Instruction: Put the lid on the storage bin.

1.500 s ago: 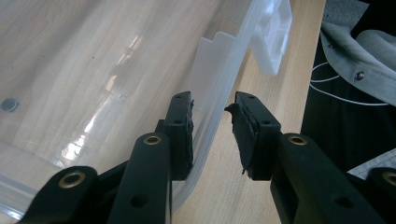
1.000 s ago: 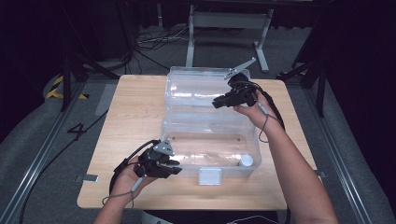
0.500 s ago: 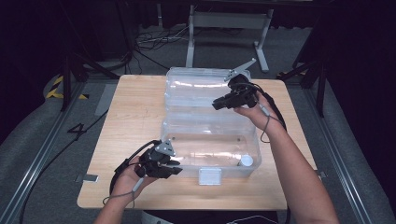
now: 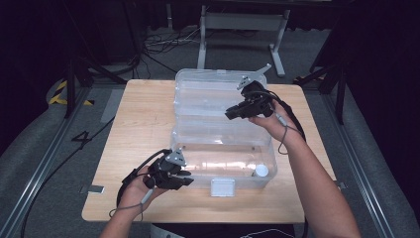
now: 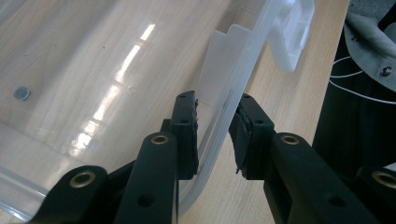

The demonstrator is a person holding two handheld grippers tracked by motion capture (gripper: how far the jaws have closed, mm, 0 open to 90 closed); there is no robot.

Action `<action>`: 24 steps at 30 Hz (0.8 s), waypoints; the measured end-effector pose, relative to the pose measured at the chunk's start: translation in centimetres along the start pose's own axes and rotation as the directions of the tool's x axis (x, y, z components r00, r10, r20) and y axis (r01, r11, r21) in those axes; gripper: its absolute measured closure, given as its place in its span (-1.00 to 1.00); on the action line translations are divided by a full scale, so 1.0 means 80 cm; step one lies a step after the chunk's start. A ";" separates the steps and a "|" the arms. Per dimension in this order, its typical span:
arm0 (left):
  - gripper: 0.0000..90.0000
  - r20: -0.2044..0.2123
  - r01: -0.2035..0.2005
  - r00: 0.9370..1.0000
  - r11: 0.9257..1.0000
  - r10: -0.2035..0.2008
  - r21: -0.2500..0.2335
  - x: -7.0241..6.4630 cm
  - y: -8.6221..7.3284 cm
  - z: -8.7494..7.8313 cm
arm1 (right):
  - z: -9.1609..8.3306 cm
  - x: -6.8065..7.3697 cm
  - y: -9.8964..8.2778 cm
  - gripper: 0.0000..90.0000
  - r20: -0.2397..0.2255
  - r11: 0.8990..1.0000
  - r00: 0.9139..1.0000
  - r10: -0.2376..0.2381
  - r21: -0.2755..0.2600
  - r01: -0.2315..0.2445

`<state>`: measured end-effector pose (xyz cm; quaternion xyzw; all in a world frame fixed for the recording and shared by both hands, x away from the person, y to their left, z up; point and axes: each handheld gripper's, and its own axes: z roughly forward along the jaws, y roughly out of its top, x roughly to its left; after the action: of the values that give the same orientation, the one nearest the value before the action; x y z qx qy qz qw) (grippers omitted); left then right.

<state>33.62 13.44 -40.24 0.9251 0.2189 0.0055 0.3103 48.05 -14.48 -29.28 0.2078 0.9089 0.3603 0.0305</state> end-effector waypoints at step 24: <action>0.61 0.002 0.003 1.000 1.000 -0.003 0.000 0.000 0.000 0.000 | -0.010 0.023 -0.006 0.81 -0.002 0.999 1.000 -0.029 0.014 0.029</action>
<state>33.63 13.44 -40.27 0.9248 0.2199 0.0042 0.3106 46.06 -14.54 -28.85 0.1945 0.9143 0.3537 0.0333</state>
